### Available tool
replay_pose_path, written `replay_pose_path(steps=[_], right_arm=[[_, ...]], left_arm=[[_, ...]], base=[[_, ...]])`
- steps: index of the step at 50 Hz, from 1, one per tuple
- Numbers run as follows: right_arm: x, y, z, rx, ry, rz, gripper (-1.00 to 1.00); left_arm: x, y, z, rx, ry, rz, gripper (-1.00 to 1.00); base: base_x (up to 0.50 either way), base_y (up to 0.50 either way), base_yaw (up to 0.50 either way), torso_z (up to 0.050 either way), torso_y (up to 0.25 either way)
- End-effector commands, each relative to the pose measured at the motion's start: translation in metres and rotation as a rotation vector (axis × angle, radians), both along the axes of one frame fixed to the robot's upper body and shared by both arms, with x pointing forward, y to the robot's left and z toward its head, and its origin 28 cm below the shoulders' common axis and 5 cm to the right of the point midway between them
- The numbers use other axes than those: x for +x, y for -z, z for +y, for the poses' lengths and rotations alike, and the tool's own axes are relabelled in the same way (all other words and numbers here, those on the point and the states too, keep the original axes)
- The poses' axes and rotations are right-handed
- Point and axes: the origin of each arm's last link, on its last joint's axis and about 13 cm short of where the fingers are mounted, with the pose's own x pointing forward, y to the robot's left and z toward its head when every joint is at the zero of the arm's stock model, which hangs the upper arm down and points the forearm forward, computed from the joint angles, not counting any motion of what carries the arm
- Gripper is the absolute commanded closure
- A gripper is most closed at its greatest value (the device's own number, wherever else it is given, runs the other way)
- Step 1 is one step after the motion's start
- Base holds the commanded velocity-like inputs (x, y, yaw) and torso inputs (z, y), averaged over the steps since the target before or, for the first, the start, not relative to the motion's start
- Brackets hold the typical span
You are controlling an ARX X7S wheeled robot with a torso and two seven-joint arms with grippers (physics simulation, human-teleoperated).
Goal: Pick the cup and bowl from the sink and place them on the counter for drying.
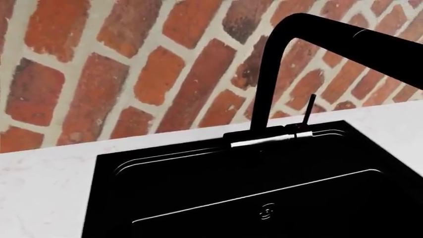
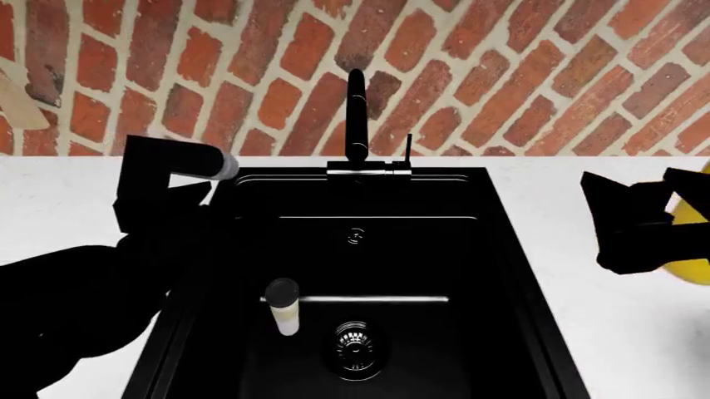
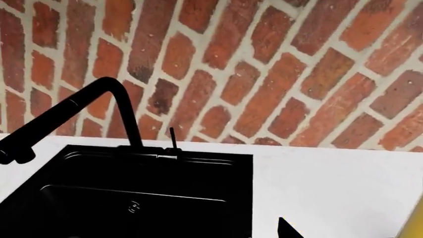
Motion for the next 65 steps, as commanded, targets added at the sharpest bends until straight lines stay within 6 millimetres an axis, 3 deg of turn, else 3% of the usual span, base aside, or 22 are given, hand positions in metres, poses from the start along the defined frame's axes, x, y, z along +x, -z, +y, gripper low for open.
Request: replay_pose_path(steps=[1, 5, 16, 23, 29, 39, 41, 55, 56, 59, 60, 65], right_arm=[[0.019, 0.001, 0.028, 0.001, -0.056, -0.166, -1.00], [0.022, 0.009, 0.028, 0.014, -0.065, -0.121, -1.00], [0.029, 0.007, 0.033, -0.022, -0.064, -0.168, -1.00], [0.033, 0.006, 0.031, -0.040, -0.023, -0.190, -1.00], [0.034, 0.004, 0.031, -0.066, -0.006, -0.205, -1.00], [0.034, 0.005, 0.032, -0.067, -0.012, -0.207, -1.00], [0.034, 0.005, 0.032, -0.063, -0.012, -0.208, -1.00], [0.038, 0.012, 0.035, -0.036, -0.020, -0.190, -1.00], [0.038, 0.013, 0.035, -0.030, -0.026, -0.189, -1.00], [0.038, 0.017, 0.035, -0.027, -0.031, -0.180, -1.00], [0.038, 0.017, 0.035, -0.027, -0.031, -0.180, -1.00], [0.038, 0.019, 0.034, -0.025, -0.030, -0.172, -1.00]], left_arm=[[-0.005, -0.003, -0.001, 0.004, 0.014, -0.007, -1.00], [-0.013, -0.004, -0.001, 0.077, 0.014, 0.003, -1.00], [-0.032, -0.010, -0.034, 0.041, 0.116, 0.049, -1.00], [-0.028, -0.023, -0.044, 0.057, 0.146, 0.023, -1.00], [-0.027, -0.012, -0.057, 0.052, 0.191, 0.089, -1.00], [-0.007, 0.007, -0.068, 0.058, 0.080, 0.180, -1.00], [-0.005, 0.008, -0.071, 0.035, 0.048, 0.128, -1.00], [-0.011, 0.027, -0.099, -0.043, -0.120, 0.209, -1.00], [-0.010, 0.031, -0.102, 0.033, -0.173, 0.229, -1.00], [-0.011, 0.033, -0.109, -0.027, -0.158, 0.215, -1.00], [-0.011, 0.036, -0.111, 0.047, -0.188, 0.226, -1.00], [-0.015, 0.039, -0.121, 0.026, -0.222, 0.181, -1.00]], base=[[0.00, 0.00, 0.00, 0.000, 0.000], [0.00, 0.00, 0.00, 0.000, 0.000], [0.00, 0.00, 0.00, 0.000, 0.000], [0.00, 0.00, 0.00, 0.000, 0.000], [0.00, 0.00, 0.00, 0.000, 0.000], [0.00, 0.00, 0.00, 0.000, 0.000], [0.00, 0.00, 0.00, 0.000, 0.000], [0.00, 0.00, 0.00, 0.000, 0.000], [0.00, 0.00, 0.00, 0.000, 0.000], [0.00, 0.00, 0.00, 0.000, 0.000], [0.00, 0.00, 0.00, 0.000, 0.000], [0.00, 0.00, 0.00, 0.000, 0.000]])
